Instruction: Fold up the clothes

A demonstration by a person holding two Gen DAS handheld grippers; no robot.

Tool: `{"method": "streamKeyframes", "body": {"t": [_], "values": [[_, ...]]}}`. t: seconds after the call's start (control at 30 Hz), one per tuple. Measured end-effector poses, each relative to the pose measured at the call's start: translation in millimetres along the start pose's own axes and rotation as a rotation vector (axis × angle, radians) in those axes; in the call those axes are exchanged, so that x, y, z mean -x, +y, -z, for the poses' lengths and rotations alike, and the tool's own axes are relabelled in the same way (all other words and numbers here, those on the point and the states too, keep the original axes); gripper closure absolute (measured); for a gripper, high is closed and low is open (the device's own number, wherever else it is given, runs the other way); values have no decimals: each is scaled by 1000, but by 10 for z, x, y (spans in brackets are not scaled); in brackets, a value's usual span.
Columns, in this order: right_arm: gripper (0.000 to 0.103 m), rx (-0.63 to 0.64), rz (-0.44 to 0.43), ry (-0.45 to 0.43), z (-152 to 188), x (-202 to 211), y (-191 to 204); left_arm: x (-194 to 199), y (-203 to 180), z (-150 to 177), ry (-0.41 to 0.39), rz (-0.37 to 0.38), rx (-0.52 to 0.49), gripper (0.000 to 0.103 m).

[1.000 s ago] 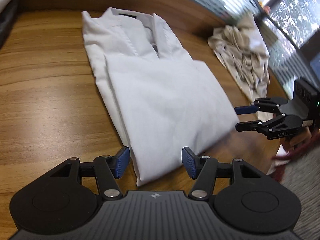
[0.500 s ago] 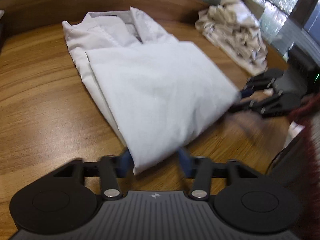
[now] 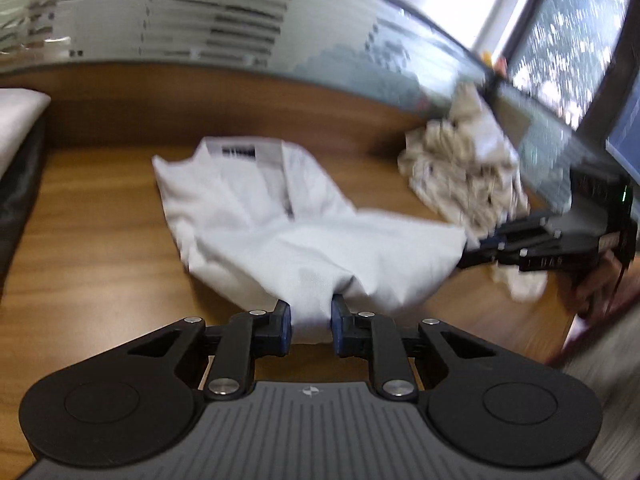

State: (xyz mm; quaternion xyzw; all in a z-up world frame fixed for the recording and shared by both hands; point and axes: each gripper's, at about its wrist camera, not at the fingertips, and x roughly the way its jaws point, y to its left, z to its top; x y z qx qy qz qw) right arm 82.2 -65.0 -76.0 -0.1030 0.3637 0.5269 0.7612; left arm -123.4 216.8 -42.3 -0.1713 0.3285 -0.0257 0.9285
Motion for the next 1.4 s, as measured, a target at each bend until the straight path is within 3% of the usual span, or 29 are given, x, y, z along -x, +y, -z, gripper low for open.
{"method": "streamKeyframes", "body": {"t": [0.2, 0.47, 0.77, 1.07, 1.17, 1.33, 1.37, 1.4], "values": [[88, -127, -13, -67, -511, 22, -289, -66, 191, -587, -87, 11, 139, 81], [88, -242, 19, -114, -1238, -406, -823, -541, 578, -1285, -176, -50, 265, 81], [87, -316, 77, -88, -1854, -1297, -1450, -1407, 1152, -1748, -176, -163, 412, 81], [86, -323, 144, 15, -1921, -2236, -1829, -2235, 1505, -1795, -76, -302, 474, 81], [81, -295, 169, 41, -1858, -2403, -1833, -2390, 1529, -1767, -59, -331, 469, 75], [78, -230, 201, 20, -1858, -2265, -1716, -2311, 1507, -1797, -100, -303, 513, 68], [75, -215, 207, 10, -1865, -2182, -1675, -2251, 1468, -1811, -114, -302, 511, 64], [66, -200, 212, 0, -1873, -2100, -1635, -2183, 1409, -1827, -127, -305, 497, 61]]}}
